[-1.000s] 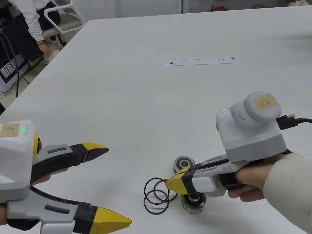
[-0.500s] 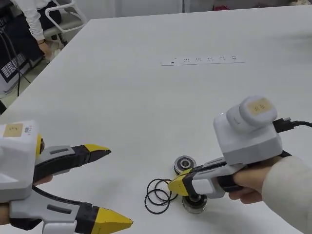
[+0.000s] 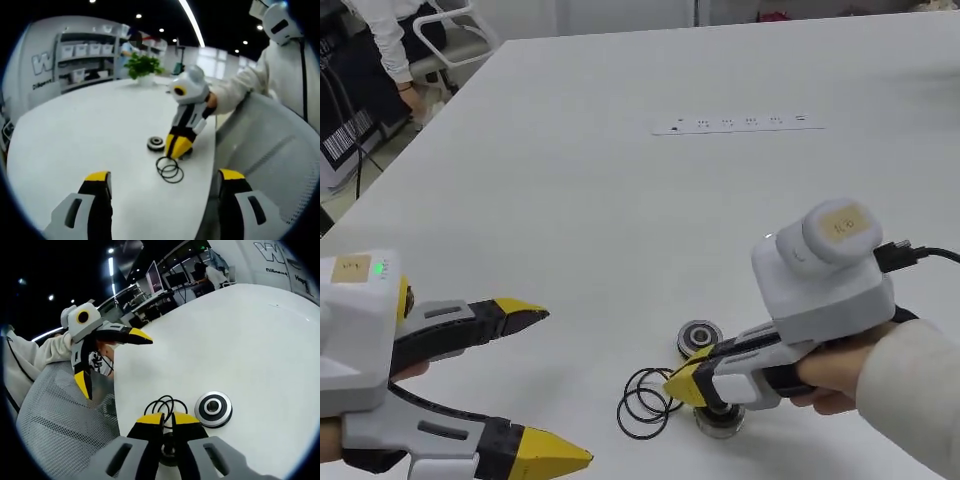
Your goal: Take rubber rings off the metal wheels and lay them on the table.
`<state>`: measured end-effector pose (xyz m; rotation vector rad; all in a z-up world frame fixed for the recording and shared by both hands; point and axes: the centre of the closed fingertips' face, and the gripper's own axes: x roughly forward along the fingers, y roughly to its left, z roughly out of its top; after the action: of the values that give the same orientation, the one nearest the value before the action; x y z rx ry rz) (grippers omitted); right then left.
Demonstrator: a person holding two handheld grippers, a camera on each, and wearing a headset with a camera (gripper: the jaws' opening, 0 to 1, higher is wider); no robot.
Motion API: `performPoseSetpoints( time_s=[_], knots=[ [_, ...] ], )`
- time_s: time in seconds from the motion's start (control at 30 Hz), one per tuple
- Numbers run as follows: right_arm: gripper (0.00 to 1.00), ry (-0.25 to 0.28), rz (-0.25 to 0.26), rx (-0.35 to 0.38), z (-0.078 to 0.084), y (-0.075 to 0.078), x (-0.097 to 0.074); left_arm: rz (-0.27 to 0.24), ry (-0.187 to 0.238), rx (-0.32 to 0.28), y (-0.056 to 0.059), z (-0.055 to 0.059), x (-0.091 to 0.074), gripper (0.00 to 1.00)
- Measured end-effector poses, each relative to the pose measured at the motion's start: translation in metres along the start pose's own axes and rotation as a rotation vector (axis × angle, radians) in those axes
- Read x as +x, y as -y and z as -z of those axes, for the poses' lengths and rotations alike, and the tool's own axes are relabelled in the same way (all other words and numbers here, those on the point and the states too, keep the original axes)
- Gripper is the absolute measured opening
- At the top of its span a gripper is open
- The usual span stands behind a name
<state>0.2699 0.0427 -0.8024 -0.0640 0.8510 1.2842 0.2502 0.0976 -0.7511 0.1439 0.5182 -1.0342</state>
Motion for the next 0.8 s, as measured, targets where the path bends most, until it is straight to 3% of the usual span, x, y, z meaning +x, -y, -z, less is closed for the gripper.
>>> performPoseSetpoints(
  time_s=[0.5, 0.8],
  knots=[
    [0.08, 0.031, 0.023, -0.006, -0.007, 0.007, -0.01, -0.008, -0.001, -0.003, -0.002, 0.0, 0.0, 0.88],
    [0.11, 0.107, 0.035, 0.009, -0.021, 0.014, -0.024, -0.003, 0.001, 0.011, -0.001, -0.004, 0.0, 0.87]
  ],
)
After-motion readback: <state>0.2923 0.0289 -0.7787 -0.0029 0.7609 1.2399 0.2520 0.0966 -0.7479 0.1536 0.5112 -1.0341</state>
